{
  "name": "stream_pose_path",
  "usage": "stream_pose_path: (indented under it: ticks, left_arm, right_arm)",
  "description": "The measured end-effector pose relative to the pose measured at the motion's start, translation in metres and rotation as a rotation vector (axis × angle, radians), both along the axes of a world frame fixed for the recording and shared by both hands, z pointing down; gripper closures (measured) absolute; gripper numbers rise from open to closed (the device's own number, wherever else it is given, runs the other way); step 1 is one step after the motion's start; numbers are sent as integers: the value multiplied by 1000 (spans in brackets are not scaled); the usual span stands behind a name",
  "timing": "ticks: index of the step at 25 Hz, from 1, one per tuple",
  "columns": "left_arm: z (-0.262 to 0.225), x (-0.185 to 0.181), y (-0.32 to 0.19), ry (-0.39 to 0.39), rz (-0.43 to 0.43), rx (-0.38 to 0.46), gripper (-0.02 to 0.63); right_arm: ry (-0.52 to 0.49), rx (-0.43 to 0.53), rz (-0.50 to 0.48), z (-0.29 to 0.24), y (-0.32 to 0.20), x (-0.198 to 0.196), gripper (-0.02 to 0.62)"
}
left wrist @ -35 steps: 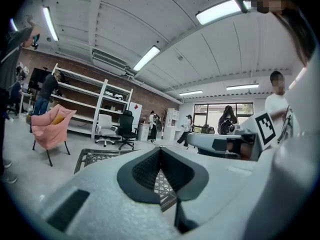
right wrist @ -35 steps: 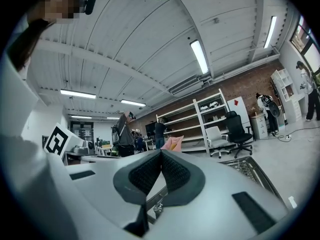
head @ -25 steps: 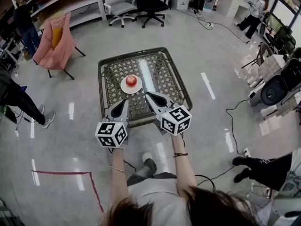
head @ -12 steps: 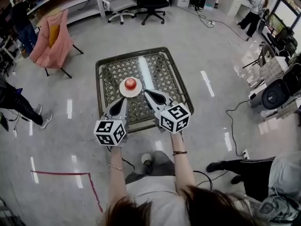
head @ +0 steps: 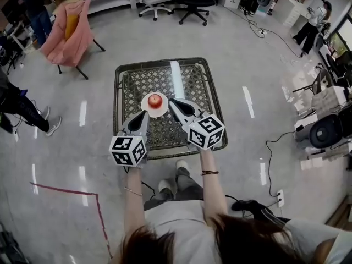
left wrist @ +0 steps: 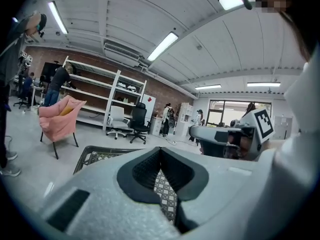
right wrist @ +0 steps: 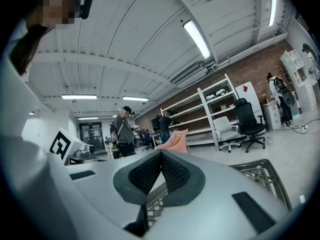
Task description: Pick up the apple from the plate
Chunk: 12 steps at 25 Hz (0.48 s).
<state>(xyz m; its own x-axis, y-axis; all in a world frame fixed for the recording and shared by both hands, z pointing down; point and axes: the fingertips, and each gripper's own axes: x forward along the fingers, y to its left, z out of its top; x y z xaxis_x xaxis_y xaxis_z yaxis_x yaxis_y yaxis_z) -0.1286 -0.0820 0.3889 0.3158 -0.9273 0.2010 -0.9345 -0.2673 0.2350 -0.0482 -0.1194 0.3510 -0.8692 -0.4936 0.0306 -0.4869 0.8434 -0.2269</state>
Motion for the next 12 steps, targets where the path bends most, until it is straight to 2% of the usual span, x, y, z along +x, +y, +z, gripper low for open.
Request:
stream_pose_path:
  ticks: [12]
  left_arm:
    - [12,-19,-49,-7,-108,-52,595]
  right_arm:
    - [20,-69,-131,17,-62,-24,586]
